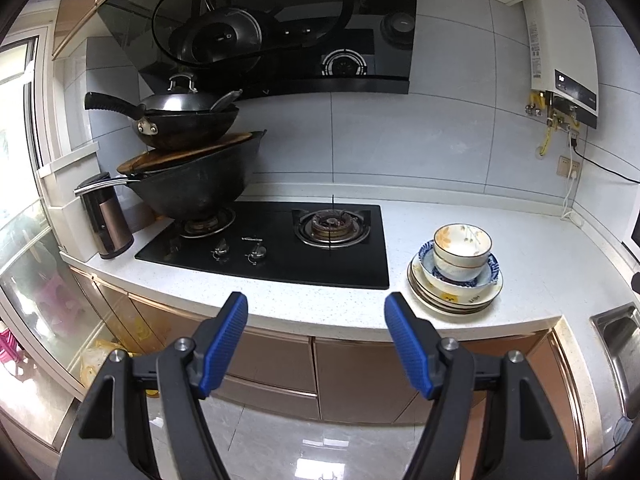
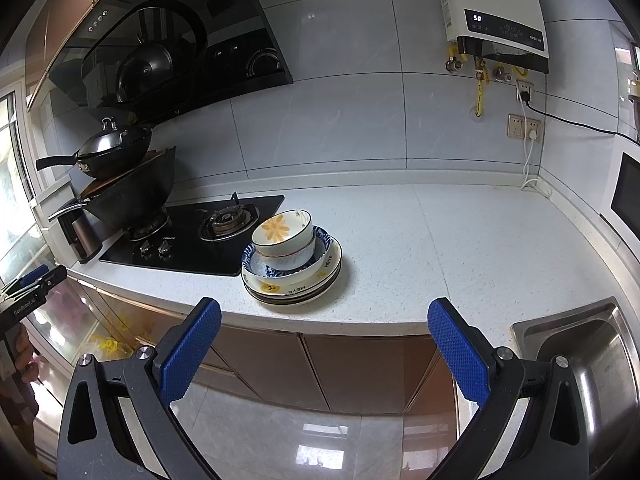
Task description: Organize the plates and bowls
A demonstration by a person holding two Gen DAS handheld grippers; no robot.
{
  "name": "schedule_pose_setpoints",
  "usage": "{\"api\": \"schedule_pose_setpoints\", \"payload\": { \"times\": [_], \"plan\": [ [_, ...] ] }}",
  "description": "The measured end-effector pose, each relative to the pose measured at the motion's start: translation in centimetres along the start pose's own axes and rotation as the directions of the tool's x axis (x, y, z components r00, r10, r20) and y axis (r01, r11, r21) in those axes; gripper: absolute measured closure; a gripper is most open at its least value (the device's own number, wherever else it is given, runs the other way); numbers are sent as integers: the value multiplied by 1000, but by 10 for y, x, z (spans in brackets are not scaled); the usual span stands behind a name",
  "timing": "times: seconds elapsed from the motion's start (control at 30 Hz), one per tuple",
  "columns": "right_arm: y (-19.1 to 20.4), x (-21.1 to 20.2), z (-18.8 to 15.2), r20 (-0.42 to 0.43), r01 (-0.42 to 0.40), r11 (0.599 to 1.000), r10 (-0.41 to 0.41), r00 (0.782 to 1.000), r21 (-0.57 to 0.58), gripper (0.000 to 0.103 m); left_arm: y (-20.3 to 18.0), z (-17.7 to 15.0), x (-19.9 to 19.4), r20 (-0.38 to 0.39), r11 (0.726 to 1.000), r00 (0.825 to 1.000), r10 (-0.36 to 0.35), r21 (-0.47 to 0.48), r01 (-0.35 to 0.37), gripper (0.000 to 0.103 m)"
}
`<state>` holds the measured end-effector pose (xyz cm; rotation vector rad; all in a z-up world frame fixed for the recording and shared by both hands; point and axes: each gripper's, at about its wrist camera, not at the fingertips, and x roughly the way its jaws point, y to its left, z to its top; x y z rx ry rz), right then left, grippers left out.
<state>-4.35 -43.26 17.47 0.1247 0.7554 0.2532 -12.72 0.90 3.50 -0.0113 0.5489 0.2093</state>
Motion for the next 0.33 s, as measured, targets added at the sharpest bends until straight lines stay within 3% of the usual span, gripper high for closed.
{"api": "schedule_pose_setpoints", "payload": {
  "times": [0.33],
  "plan": [
    [-2,1,0,2,0,1000,0,1000,2,1,-1,2,-2,13,1000,1000,-19,-3,19,33]
  ]
}}
